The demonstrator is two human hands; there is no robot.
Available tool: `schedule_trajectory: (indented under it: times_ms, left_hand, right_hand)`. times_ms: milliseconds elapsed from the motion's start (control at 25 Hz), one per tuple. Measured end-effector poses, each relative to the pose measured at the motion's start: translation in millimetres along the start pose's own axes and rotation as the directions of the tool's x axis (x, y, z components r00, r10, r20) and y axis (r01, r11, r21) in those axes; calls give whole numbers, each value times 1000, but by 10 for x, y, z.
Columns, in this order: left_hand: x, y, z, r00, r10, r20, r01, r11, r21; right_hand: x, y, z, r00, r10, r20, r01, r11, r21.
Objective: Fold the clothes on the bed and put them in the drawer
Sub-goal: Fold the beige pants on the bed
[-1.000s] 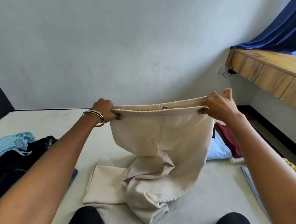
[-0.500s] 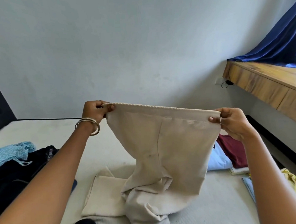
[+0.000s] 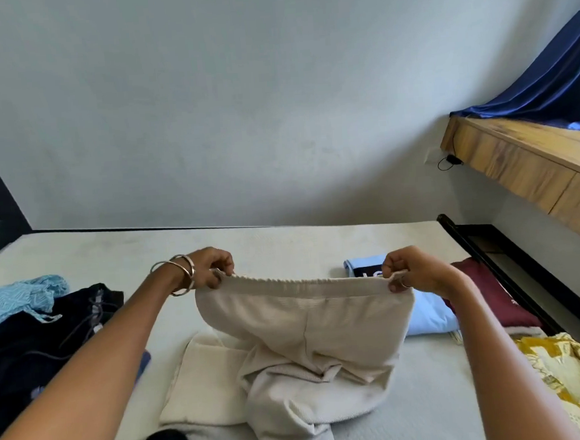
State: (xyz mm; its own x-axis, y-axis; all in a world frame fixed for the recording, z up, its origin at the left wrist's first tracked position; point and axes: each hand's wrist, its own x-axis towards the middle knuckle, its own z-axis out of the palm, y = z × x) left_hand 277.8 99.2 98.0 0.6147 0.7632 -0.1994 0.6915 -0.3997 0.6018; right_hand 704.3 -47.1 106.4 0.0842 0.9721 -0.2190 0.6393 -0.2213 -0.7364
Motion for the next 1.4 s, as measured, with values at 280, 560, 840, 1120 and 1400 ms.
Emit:
schedule_trajectory:
  times_ms: [280,560,840,1120,1400]
  left_hand:
    - [2,146,567,921,-181,345,108,969,221]
    - [218,587,1582,996,-59,68,61,998,-32]
    - [235,718,1762,975,-174,-142,130,953,-274]
    - [288,842,789,948,-55,-313,28,995,-91]
    - [487,1630,-167,874,-458,-163,87,477,-875]
  right_hand:
    - [-25,-191,334,996,-59,-61,64,995,81]
    - [11,-844,635,935,-351,-53,351,936,-10]
    - [42,-970,598,895,-355,-272,386,920,71]
    - [112,-753,325,892,-314,-326,340,940,23]
    - [-94,-861,1034,642,-558,-527,567,807,-164]
